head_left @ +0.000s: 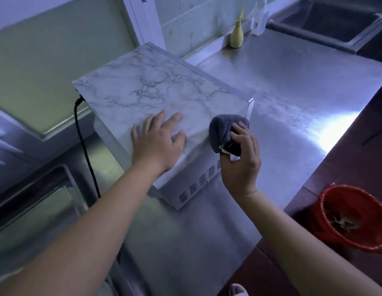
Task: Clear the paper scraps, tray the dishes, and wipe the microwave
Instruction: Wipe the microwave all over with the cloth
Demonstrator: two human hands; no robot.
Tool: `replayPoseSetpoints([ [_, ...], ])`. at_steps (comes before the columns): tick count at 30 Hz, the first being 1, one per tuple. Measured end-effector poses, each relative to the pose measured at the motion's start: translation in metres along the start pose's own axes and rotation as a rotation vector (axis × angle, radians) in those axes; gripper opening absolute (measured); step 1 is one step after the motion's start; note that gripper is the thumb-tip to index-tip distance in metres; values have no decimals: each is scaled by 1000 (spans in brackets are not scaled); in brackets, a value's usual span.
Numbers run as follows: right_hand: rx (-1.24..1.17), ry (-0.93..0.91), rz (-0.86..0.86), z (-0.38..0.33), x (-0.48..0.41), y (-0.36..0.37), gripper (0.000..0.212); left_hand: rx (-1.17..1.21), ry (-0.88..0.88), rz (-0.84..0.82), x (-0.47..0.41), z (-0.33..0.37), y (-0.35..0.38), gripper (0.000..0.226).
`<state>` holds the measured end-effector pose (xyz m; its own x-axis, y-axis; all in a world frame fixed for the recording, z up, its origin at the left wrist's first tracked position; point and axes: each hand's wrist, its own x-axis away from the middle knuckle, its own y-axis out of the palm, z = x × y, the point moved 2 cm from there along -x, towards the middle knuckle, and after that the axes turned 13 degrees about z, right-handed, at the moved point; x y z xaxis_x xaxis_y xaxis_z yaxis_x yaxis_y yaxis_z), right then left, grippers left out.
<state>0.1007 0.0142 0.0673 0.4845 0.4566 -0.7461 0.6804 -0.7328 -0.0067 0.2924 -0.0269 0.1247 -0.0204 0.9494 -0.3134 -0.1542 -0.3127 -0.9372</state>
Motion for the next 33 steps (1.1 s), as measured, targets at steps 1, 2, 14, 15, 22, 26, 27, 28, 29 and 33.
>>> replayPoseSetpoints([
  [1, -17, -3, 25, 3, 3, 0, 23, -9, 2, 23, 0, 2, 0, 57],
  [2, -31, 3, 46, 6, 6, 1, 20, -15, 3, 33, 0, 2, 0, 59],
  [14, 37, 165, -163, 73, 91, -2, 24, -6, -23, 54, -1, 3, -1, 56],
  [15, 52, 171, -200, 79, 95, -4, 22, -8, -24, 53, -1, 3, -1, 56],
  [22, 162, 214, -461, 91, 105, -18, 28, -2, -28, 66, 0, 3, -1, 55],
  [26, 213, 106, -778, 92, 111, -31, 37, 2, -34, 64, 0, 3, -3, 55],
  [27, 215, 68, -846, 92, 111, -32, 38, 2, -37, 61, 0, 3, -3, 55],
  [28, 214, 56, -904, 91, 110, -32, 38, 2, -40, 59, 0, 2, -3, 54],
  [29, 209, 78, -956, 89, 106, -32, 34, 4, -45, 60, 0, 2, -3, 53],
  [33, 112, 346, -1034, 86, 92, -38, 24, 6, -44, 56, -1, 2, -5, 50],
])
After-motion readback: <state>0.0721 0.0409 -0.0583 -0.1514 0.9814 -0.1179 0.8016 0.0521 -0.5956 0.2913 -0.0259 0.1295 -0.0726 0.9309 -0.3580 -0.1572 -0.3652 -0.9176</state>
